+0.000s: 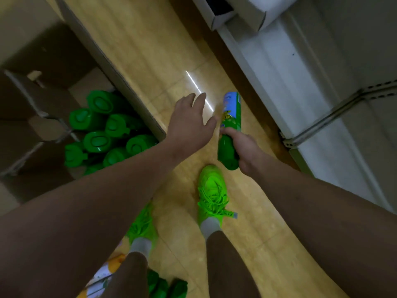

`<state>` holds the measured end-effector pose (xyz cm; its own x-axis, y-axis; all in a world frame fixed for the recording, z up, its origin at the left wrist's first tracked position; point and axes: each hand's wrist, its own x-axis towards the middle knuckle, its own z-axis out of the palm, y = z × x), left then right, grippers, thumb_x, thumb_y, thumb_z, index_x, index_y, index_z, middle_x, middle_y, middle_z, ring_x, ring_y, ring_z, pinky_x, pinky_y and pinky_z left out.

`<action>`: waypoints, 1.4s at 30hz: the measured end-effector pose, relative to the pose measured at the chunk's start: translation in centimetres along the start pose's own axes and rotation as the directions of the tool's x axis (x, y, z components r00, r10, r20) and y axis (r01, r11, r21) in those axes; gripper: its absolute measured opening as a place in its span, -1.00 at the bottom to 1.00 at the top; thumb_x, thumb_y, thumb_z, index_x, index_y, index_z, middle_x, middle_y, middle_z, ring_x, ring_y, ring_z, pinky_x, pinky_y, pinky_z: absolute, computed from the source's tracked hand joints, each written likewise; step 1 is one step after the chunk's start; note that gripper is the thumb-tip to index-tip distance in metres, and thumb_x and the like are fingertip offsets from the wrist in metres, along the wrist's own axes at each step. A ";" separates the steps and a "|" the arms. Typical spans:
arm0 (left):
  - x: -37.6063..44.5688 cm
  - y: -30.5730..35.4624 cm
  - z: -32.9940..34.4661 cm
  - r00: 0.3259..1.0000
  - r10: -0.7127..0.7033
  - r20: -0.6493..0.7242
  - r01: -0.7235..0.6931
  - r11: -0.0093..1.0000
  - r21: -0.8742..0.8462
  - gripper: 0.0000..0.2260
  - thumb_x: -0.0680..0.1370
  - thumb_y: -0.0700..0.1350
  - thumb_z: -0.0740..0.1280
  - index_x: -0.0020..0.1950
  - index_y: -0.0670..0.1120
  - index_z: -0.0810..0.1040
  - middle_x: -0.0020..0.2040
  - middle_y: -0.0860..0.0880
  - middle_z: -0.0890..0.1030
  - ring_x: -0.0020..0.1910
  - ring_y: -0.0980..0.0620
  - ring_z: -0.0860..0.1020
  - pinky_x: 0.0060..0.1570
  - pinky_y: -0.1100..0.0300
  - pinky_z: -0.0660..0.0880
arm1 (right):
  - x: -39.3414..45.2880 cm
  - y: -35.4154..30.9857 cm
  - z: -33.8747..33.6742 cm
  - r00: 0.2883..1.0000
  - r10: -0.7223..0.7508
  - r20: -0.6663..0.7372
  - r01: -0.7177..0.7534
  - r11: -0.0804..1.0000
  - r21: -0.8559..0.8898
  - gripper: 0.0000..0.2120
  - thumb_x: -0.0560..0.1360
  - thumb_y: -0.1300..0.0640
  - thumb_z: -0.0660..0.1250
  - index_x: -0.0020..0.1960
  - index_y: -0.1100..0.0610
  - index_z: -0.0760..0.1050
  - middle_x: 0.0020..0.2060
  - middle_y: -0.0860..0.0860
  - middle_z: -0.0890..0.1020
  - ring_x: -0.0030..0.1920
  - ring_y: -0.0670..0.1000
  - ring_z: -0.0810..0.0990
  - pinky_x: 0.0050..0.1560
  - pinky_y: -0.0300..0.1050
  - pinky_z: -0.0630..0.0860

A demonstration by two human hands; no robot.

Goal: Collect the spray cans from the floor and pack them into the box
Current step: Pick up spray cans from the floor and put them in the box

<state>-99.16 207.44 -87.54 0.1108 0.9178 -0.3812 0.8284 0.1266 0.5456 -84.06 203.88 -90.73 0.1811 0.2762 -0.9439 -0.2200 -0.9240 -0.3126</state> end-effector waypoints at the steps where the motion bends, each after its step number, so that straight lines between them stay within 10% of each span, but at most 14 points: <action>1: -0.1 0.0 -1.3 1.000 -0.003 -0.025 0.003 1.000 -0.002 -0.39 0.60 0.09 0.31 0.57 -0.12 0.24 0.53 -0.22 0.29 0.51 -0.18 0.20 0.46 0.02 0.15 | -0.8 -1.1 0.7 0.999 -0.040 0.009 0.041 0.997 -0.060 -0.36 0.26 -0.08 0.56 0.23 0.18 0.48 -0.04 0.16 0.69 -0.16 0.11 0.70 -0.24 0.02 0.65; 13: -3.4 -6.3 -15.5 0.926 -0.168 -0.339 0.174 0.985 -0.013 -0.41 0.60 0.14 0.26 0.58 -0.05 0.23 0.57 -0.14 0.24 0.54 -0.15 0.15 0.51 -0.04 0.14 | -11.3 -9.7 11.8 0.874 -0.417 0.251 0.487 0.746 -0.454 -0.39 0.33 -0.15 0.55 0.24 0.06 0.40 -0.01 0.01 0.59 -0.06 0.01 0.64 -0.11 -0.05 0.62; 21: -8.4 -12.7 -21.4 0.863 -0.374 -0.339 0.380 0.924 -0.053 -0.39 0.56 0.02 0.30 0.58 -0.07 0.24 0.56 -0.17 0.23 0.54 -0.18 0.16 0.50 -0.04 0.16 | -18.1 -8.8 19.2 0.804 -0.396 0.444 0.594 0.575 -0.563 -0.48 0.31 -0.09 0.58 0.14 -0.01 0.40 -0.05 -0.03 0.61 -0.09 0.03 0.66 -0.04 0.05 0.66; 28: -12.1 -15.8 -26.3 0.825 -0.458 -0.331 0.450 0.887 -0.104 -0.41 0.55 -0.06 0.28 0.57 -0.10 0.25 0.56 -0.20 0.24 0.54 -0.20 0.16 0.49 -0.06 0.18 | -22.6 -10.7 23.7 0.745 -0.250 0.618 0.621 -0.079 -0.780 -0.44 0.31 -0.18 0.54 0.18 0.06 0.47 0.00 0.04 0.60 -0.04 0.06 0.60 0.02 0.03 0.61; 34: -13.8 -18.2 -28.5 0.783 -0.508 -0.358 0.467 0.861 -0.201 -0.44 0.58 -0.04 0.27 0.57 -0.09 0.25 0.56 -0.16 0.24 0.54 -0.15 0.17 0.48 -0.03 0.17 | -25.9 -11.0 28.5 0.702 -0.023 0.712 0.509 -0.683 -0.524 -0.49 0.35 -0.16 0.51 0.15 0.10 0.49 -0.11 0.02 0.58 -0.11 0.04 0.57 -0.13 -0.03 0.60; 42: -15.5 -22.0 -27.9 0.795 -0.531 -0.294 0.472 0.845 -0.251 -0.43 0.60 -0.05 0.26 0.59 -0.06 0.19 0.58 -0.13 0.20 0.57 -0.12 0.11 0.53 -0.08 0.14 | -26.7 -8.0 35.8 0.717 0.083 0.692 0.303 -0.931 -0.202 -0.31 0.26 -0.09 0.59 0.29 0.10 0.46 -0.11 0.03 0.54 -0.12 0.08 0.56 -0.29 -0.05 0.53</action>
<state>-134.46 200.94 -72.82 -0.5135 0.7728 -0.3730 0.6144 0.6346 0.4689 -121.44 213.33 -66.87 -0.5518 0.3040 -0.7766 0.4537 0.8908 0.0263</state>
